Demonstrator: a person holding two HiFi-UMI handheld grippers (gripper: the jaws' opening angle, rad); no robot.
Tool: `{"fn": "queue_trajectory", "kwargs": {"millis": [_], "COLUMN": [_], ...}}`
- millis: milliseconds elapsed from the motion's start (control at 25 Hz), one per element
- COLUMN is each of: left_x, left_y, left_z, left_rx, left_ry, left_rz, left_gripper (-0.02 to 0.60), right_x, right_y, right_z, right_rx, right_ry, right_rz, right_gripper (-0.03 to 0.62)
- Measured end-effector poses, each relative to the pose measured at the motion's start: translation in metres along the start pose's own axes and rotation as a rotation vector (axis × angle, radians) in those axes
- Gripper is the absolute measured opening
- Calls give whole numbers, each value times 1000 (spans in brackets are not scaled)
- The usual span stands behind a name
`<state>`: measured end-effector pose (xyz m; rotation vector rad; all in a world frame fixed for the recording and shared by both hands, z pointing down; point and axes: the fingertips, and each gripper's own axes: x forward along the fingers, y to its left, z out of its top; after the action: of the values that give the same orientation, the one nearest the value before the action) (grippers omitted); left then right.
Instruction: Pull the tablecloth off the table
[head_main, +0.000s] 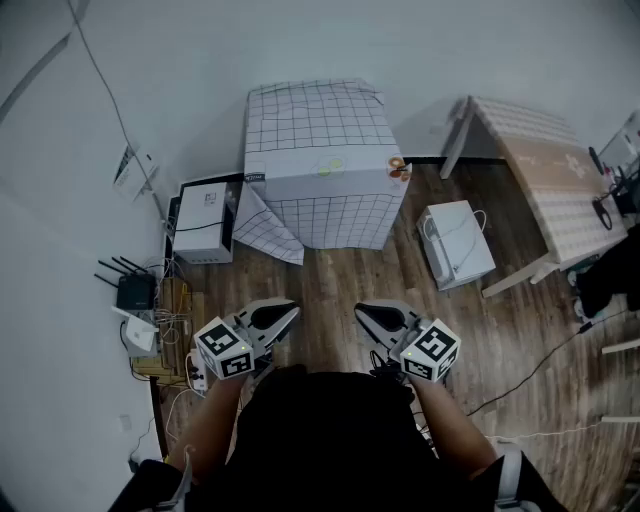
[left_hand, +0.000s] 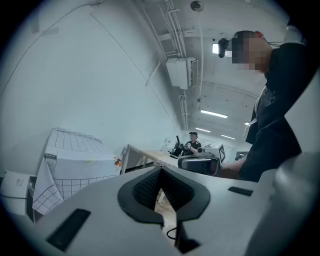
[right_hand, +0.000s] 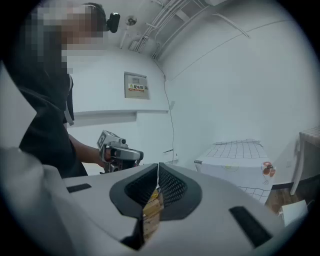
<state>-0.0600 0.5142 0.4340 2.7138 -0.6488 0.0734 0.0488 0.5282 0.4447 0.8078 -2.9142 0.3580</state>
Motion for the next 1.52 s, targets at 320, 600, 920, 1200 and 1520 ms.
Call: {"fn": "queue_trajectory", "kwargs": {"millis": [320, 600, 920, 1200, 1520], "left_x": [18, 20, 14, 6, -19], "left_y": [-21, -47, -62, -72, -67], "left_z": [-1, -20, -41, -59, -57], "left_rx": [-4, -26, -35, -63, -50], "left_ry": [11, 34, 35, 21, 6], "left_rz": [-69, -72, -38, 23, 107], "left_gripper": [12, 12, 12, 12, 12], "right_x": [-15, -30, -31, -40, -44], "right_y": [-9, 1, 16, 15, 12], "right_z": [8, 6, -17, -31, -32], "right_rx": [-41, -82, -86, -79, -188], "right_ry": [-12, -26, 18, 18, 61], "right_rz": [-53, -34, -6, -10, 14], "right_gripper": [20, 20, 21, 20, 20]}}
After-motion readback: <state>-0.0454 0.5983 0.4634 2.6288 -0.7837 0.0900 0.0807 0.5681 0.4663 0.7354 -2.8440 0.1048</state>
